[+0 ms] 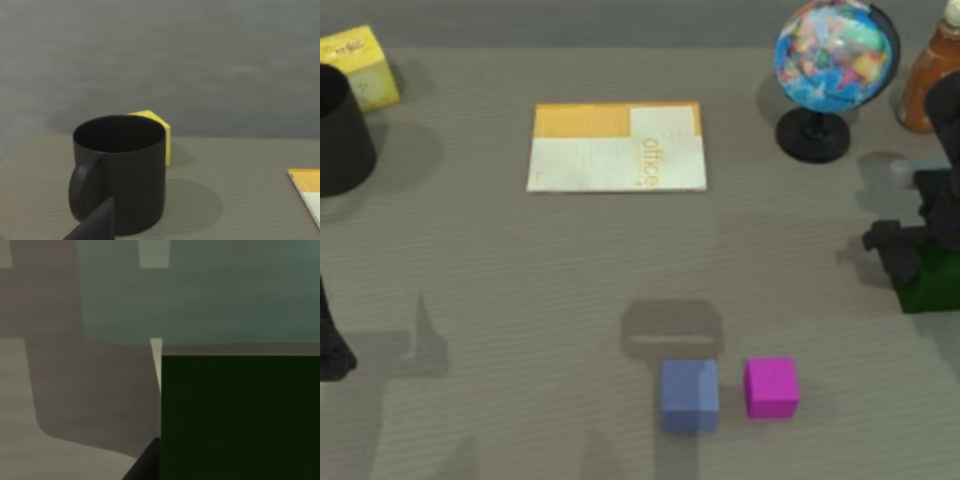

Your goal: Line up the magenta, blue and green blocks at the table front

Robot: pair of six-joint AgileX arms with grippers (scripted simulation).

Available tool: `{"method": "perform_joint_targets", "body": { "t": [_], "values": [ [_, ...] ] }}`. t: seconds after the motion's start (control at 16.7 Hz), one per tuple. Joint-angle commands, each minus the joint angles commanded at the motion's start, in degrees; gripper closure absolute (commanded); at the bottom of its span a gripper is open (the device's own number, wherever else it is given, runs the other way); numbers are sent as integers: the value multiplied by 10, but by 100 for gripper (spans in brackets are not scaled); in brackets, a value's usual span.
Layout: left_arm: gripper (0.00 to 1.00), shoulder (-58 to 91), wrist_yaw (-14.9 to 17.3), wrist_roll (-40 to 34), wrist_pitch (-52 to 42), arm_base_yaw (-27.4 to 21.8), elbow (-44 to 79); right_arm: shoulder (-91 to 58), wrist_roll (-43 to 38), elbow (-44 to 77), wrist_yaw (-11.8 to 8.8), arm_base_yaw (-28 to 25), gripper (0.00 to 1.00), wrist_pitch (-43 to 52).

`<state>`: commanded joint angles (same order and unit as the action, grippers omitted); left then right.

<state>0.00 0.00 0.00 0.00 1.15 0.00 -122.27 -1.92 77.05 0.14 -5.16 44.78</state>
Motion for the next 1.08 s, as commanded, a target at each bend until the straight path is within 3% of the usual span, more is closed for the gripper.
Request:
{"method": "perform_joint_targets", "body": {
  "t": [0.36,0.78,1.08],
  "values": [
    [0,0,0,0,0,0,0,9,0,9,-1,0,100,12],
    [0,0,0,0,0,0,0,65,1,78,0,-5,100,139],
    [0,0,0,0,0,0,0,64,-1,79,-1,-4,100,141]
  ]
}}
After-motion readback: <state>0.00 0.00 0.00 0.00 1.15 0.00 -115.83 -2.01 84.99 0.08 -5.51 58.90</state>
